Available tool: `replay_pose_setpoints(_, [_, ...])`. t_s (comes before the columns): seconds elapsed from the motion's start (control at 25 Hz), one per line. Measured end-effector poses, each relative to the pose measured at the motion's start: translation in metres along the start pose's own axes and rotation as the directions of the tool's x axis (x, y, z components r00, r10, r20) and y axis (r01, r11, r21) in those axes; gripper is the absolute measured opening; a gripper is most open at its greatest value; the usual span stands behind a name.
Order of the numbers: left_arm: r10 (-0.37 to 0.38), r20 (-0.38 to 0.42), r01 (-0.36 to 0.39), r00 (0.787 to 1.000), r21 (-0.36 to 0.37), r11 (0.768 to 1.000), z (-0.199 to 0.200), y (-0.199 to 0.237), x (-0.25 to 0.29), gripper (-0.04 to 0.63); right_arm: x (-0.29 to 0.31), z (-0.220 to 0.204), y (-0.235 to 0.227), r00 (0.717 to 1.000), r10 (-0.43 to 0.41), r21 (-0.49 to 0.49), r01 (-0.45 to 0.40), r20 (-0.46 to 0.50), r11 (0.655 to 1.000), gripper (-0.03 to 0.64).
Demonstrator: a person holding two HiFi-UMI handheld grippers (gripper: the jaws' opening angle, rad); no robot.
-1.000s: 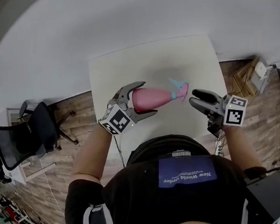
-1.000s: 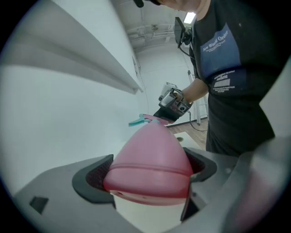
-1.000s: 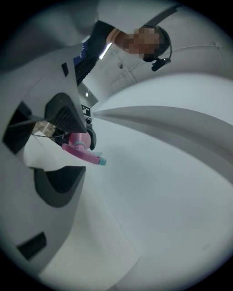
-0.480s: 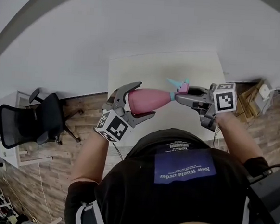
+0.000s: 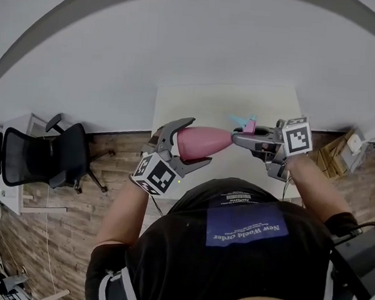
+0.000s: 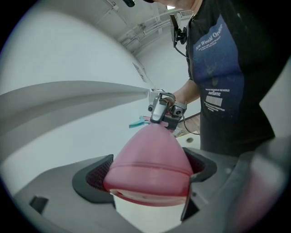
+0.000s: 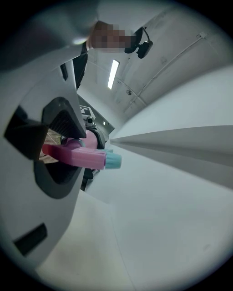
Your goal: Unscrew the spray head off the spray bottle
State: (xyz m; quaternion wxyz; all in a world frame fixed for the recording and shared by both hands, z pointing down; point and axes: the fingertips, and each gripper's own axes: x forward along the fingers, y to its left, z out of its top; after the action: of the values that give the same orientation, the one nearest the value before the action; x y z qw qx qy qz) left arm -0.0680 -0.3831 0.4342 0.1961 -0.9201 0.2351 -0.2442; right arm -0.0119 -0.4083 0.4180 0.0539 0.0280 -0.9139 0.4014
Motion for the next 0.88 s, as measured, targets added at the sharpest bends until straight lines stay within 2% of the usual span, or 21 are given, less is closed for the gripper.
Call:
replay_pose_setpoints(0.16, [-0.003, 0.008, 0.003, 1.000, -0.012, 1.000, 0.002, 0.001, -0.002, 0.482, 0.001, 0.003, 0.006, 1.000, 0.009, -0.029, -0.009, -0.012, 1.000, 0.124])
replay_pose_setpoints(0.36, [-0.030, 0.022, 0.031, 0.999, -0.041, 0.999, 0.007, 0.003, -0.007, 0.482, 0.001, 0.007, 0.018, 1.000, 0.027, -0.117, -0.028, -0.017, 0.993, 0.120])
replay_pose_setpoints(0.56, [-0.079, 0.045, 0.083, 0.996, -0.116, 0.990, 0.011, 0.004, -0.011, 0.482, 0.000, 0.010, 0.030, 0.998, 0.070, -0.245, -0.068, -0.002, 0.967, 0.120])
replay_pose_setpoints(0.72, [-0.112, 0.041, 0.117, 0.993, -0.136, 0.984, 0.012, 0.004, -0.012, 0.482, 0.000, 0.009, 0.035, 0.997, 0.072, -0.318, -0.077, -0.027, 0.945, 0.120])
replay_pose_setpoints(0.8, [-0.161, 0.063, 0.170, 0.985, -0.205, 0.964, 0.014, 0.002, -0.014, 0.482, 0.000, 0.006, 0.039, 0.997, 0.075, -0.393, -0.083, -0.037, 0.916, 0.120])
replay_pose_setpoints(0.84, [-0.201, 0.093, 0.220, 0.975, -0.278, 0.935, 0.016, -0.001, -0.015, 0.482, -0.001, 0.005, 0.045, 0.996, 0.079, -0.454, -0.090, -0.044, 0.886, 0.118])
replay_pose_setpoints(0.88, [-0.242, 0.135, 0.275, 0.961, -0.361, 0.891, 0.018, -0.004, -0.016, 0.482, -0.002, 0.004, 0.051, 0.995, 0.084, -0.513, -0.099, -0.052, 0.853, 0.118])
